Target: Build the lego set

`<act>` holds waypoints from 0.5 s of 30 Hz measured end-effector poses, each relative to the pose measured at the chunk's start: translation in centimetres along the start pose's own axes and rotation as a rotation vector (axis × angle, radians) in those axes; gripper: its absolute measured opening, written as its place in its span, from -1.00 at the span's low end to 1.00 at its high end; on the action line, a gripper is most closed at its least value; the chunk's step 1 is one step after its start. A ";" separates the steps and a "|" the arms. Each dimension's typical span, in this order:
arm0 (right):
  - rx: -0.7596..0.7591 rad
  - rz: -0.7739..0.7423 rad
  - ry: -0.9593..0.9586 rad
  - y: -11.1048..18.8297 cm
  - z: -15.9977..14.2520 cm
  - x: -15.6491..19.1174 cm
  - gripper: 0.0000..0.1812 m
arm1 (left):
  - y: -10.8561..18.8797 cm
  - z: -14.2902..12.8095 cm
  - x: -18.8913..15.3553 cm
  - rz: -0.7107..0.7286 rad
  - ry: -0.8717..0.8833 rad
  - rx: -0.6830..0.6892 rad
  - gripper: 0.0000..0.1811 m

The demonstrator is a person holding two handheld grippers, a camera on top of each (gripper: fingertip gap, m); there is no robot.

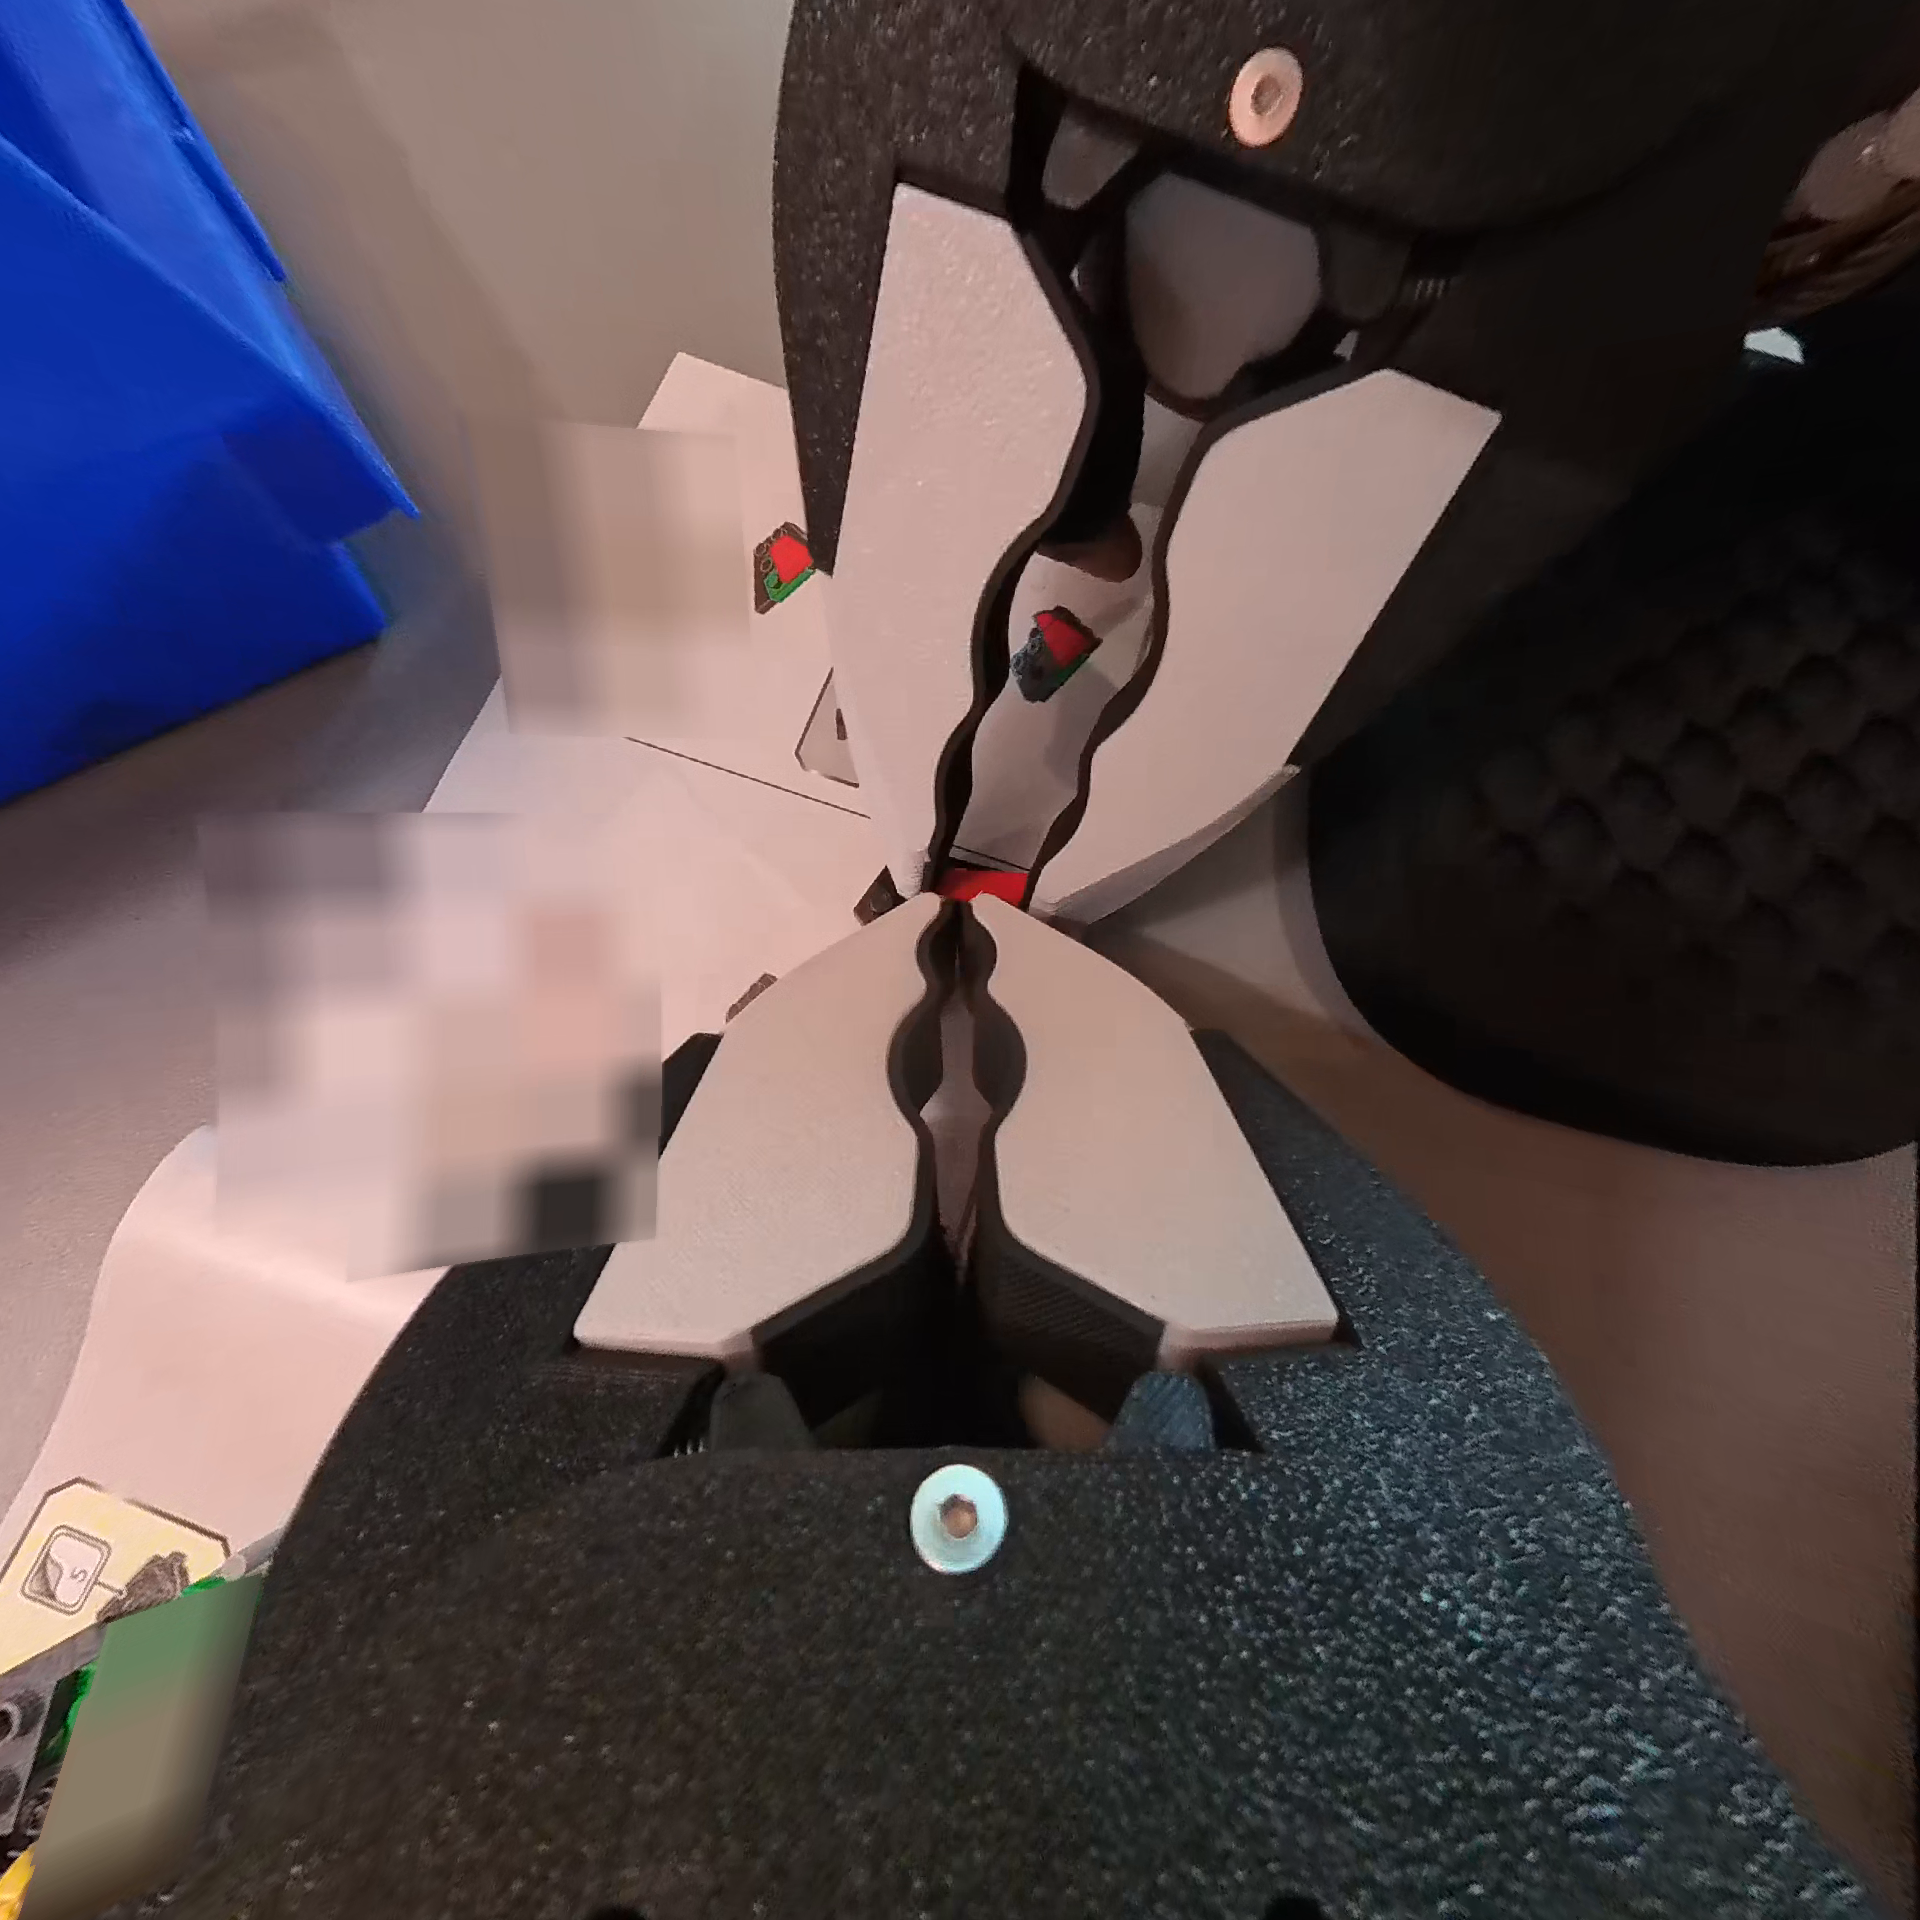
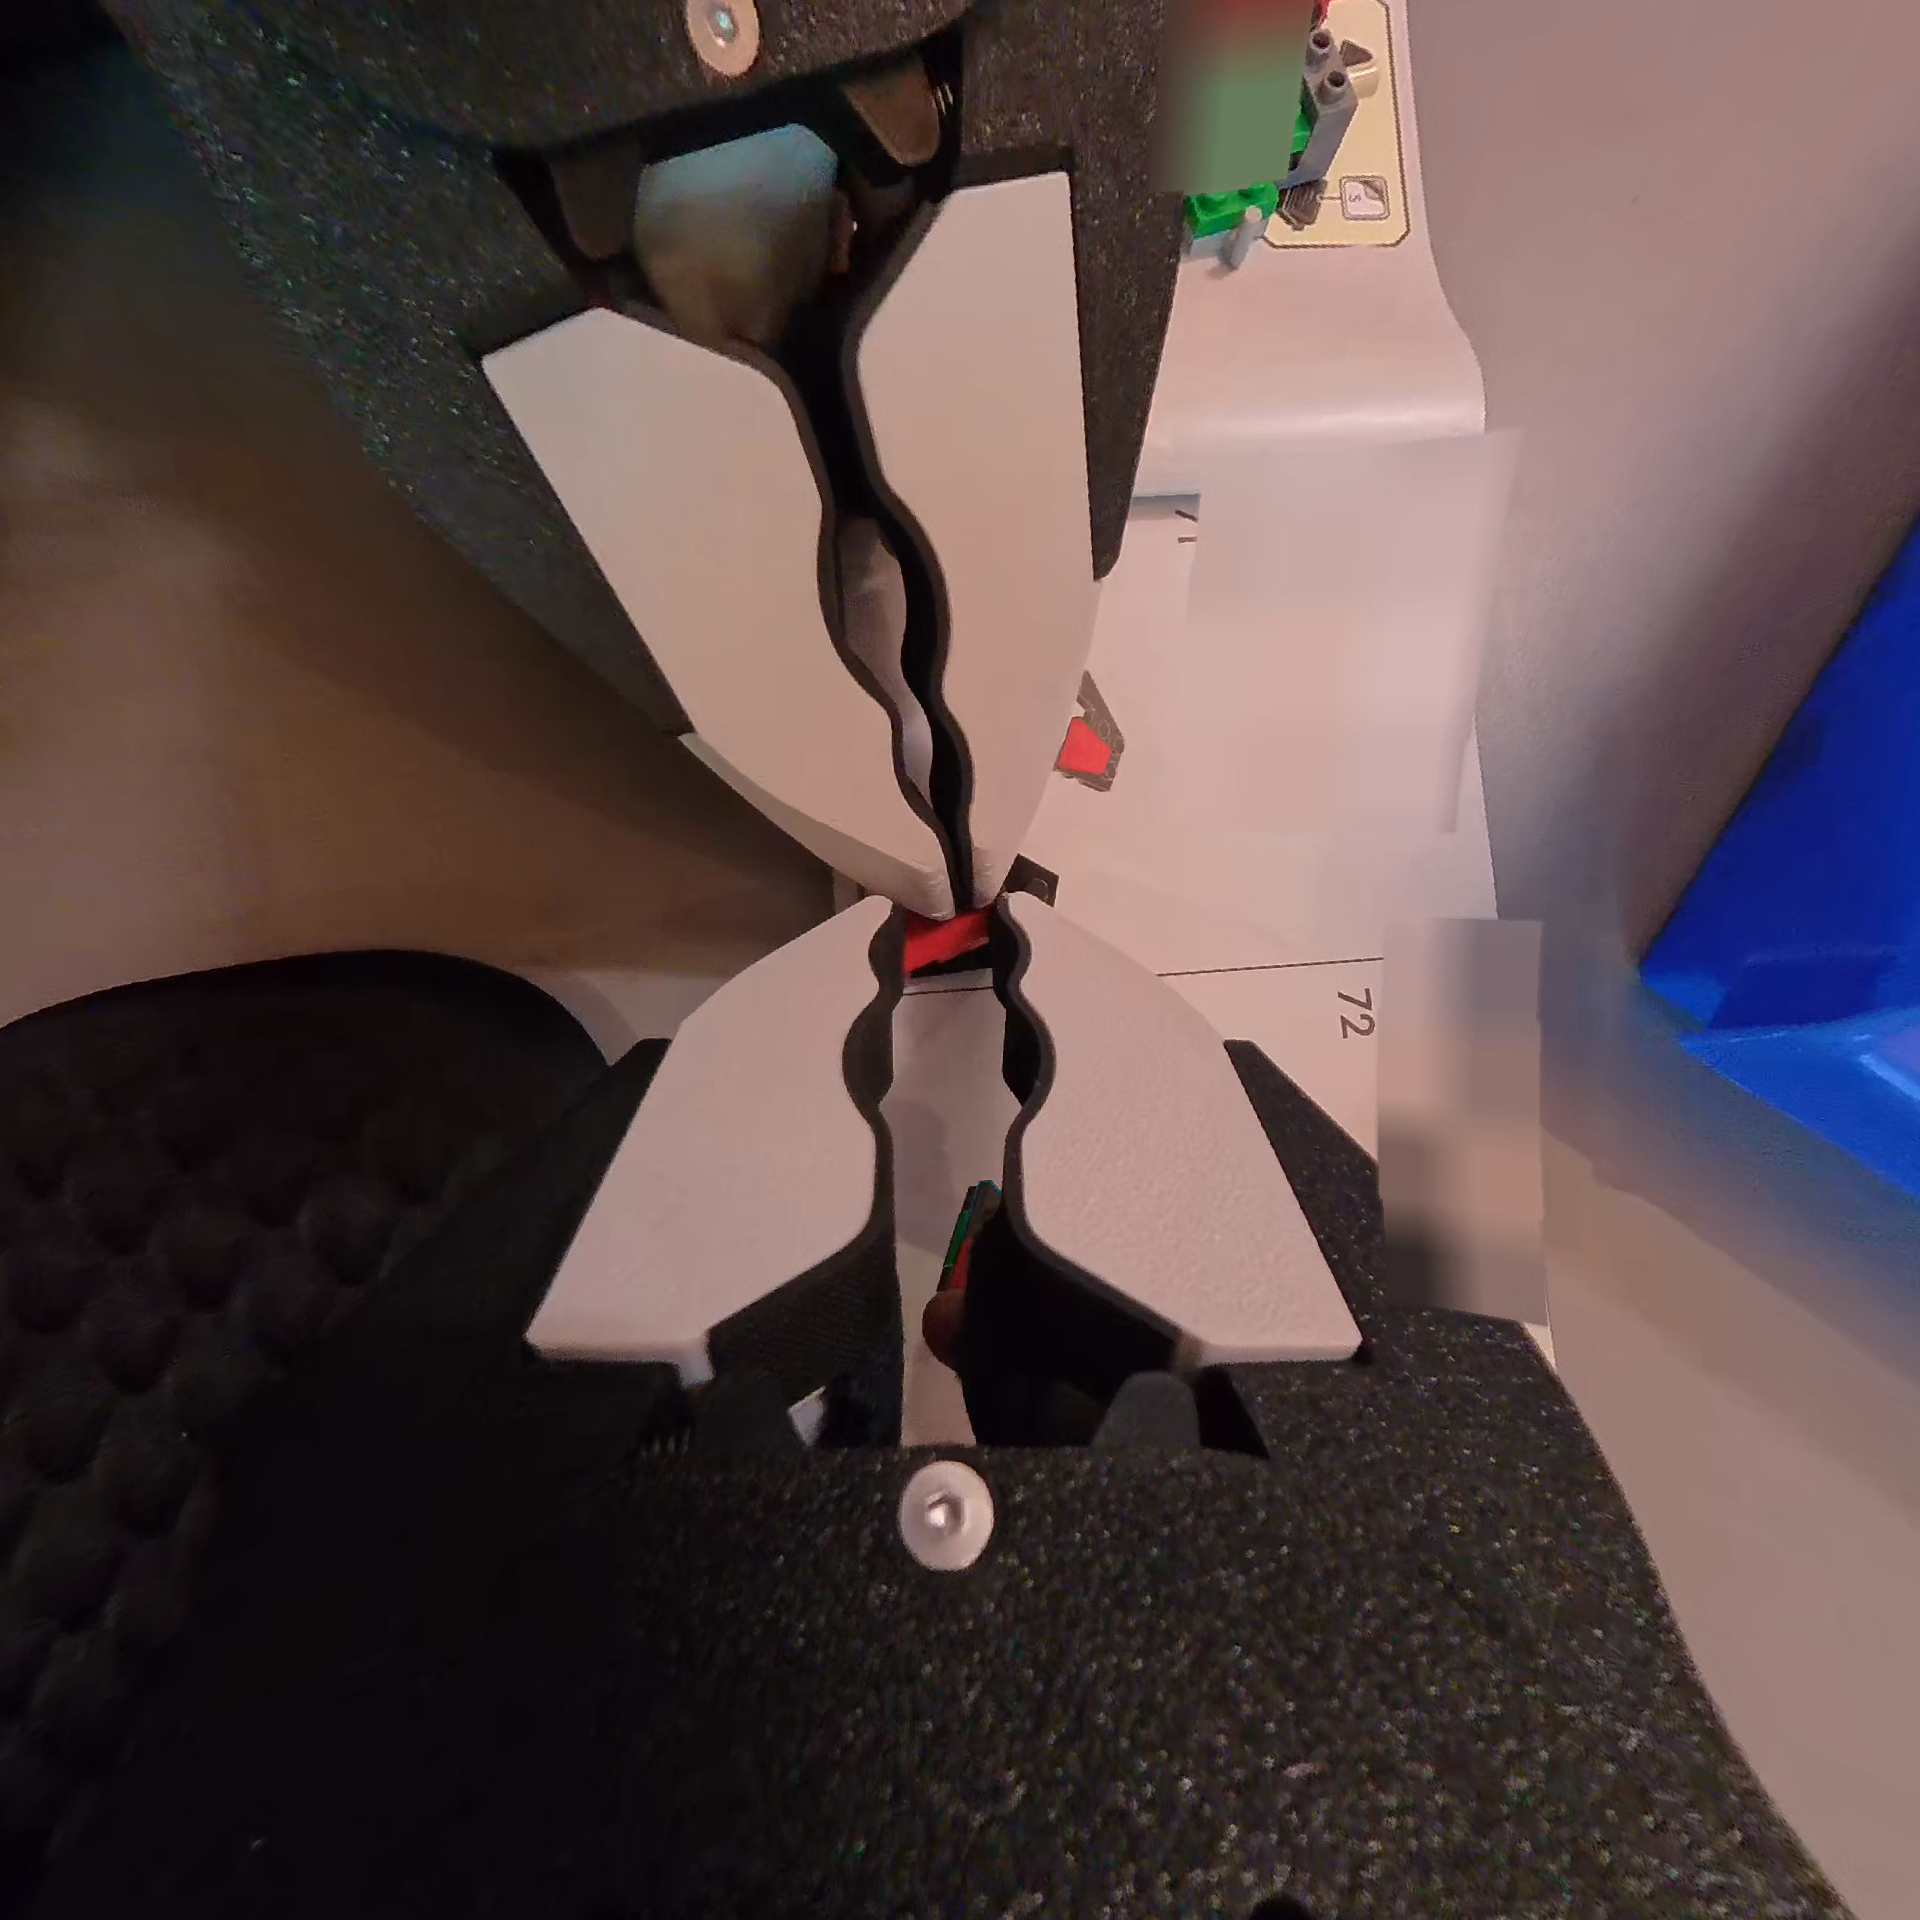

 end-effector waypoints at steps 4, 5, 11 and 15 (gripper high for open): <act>-0.013 0.000 -0.004 0.0 0.0 0.0 -0.82 | 0.0 0.0 0.0 -0.001 0.015 0.004 -1.00; -0.016 -0.003 -0.007 0.1 -0.1 0.0 -0.81 | 0.0 0.0 0.0 0.001 0.014 0.005 -1.00; -0.069 -0.035 -0.044 1.0 -0.2 -0.3 -0.82 | -0.1 0.0 -0.1 -0.005 0.016 0.010 -1.00; -0.071 -0.047 -0.095 1.0 -0.7 -0.8 -0.90 | -0.1 0.1 -0.2 -0.006 0.016 0.010 -1.00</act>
Point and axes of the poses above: each gripper's, where its closed fingertips meet, y back along the fingers, z out of its top, x = y × z across the jaws, the point moved 4 cm from there along y, back along the fingers, and after that the axes turned 7 degrees about y, right-handed, at the moved point
